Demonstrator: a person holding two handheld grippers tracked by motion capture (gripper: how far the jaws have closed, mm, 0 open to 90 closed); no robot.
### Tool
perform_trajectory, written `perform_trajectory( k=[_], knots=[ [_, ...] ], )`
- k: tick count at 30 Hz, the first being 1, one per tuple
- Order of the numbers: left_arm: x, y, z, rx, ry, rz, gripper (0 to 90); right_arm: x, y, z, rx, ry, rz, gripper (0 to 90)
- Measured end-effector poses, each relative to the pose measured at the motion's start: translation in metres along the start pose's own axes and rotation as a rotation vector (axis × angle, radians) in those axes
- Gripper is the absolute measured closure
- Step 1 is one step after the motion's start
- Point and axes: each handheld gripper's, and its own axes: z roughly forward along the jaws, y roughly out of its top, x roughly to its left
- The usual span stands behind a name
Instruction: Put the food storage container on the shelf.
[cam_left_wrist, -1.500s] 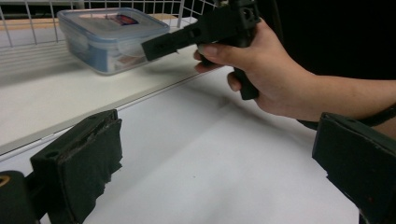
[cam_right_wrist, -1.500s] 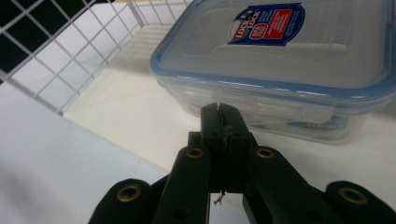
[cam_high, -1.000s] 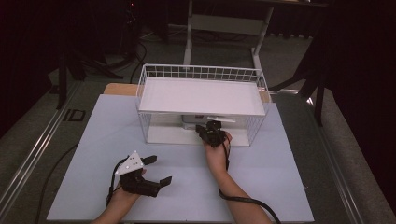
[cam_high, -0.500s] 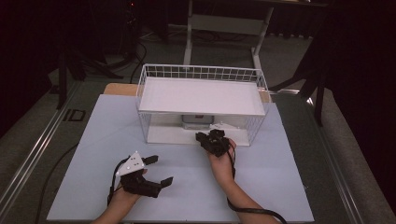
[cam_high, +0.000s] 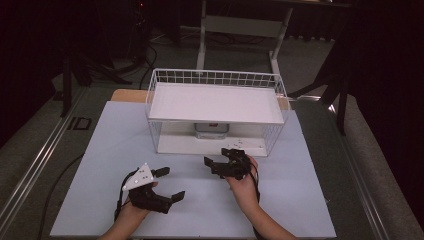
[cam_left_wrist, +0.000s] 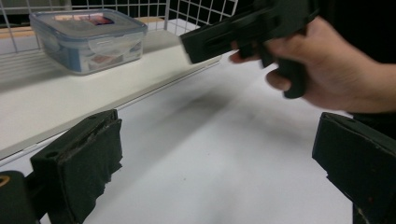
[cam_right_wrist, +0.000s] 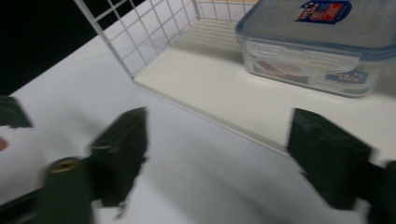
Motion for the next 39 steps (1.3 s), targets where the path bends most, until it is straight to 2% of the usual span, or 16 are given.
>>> perform_trajectory(
  k=[2,5,9,16,19,24,30,35,39],
  knots=[
    [0.000,0.001,-0.001,-0.005,0.001,-0.005,2.6,-0.001,-0.001,-0.003,0.002,0.013,0.007,15.6],
    [0.002,-0.001,-0.002,-0.013,0.001,-0.020,2.5,-0.003,-0.006,-0.004,-0.011,0.007,-0.007,16.0],
    [0.005,-0.005,-0.003,0.011,0.011,-0.012,2.5,-0.008,-0.013,-0.005,-0.018,0.011,-0.002,15.9],
    [0.004,-0.004,-0.003,0.011,0.008,-0.013,2.5,-0.012,-0.017,-0.015,-0.027,0.000,-0.029,15.4],
    [0.004,-0.002,-0.004,0.011,-0.003,-0.024,2.5,-0.013,-0.018,-0.025,-0.038,0.018,-0.017,15.8],
    [0.000,0.001,-0.007,0.018,-0.023,-0.016,2.6,-0.014,-0.020,-0.045,-0.050,0.023,-0.028,17.7],
    [-0.004,0.007,-0.009,0.028,-0.037,-0.007,2.6,-0.015,-0.025,-0.066,-0.048,0.039,-0.079,17.5],
    [-0.006,0.008,-0.016,0.024,-0.047,-0.016,2.5,-0.014,-0.031,-0.083,-0.051,0.066,-0.092,17.6],
    [-0.007,0.008,-0.022,0.031,-0.042,-0.005,2.6,-0.013,-0.034,-0.094,-0.058,0.079,-0.102,17.6]
  ],
)
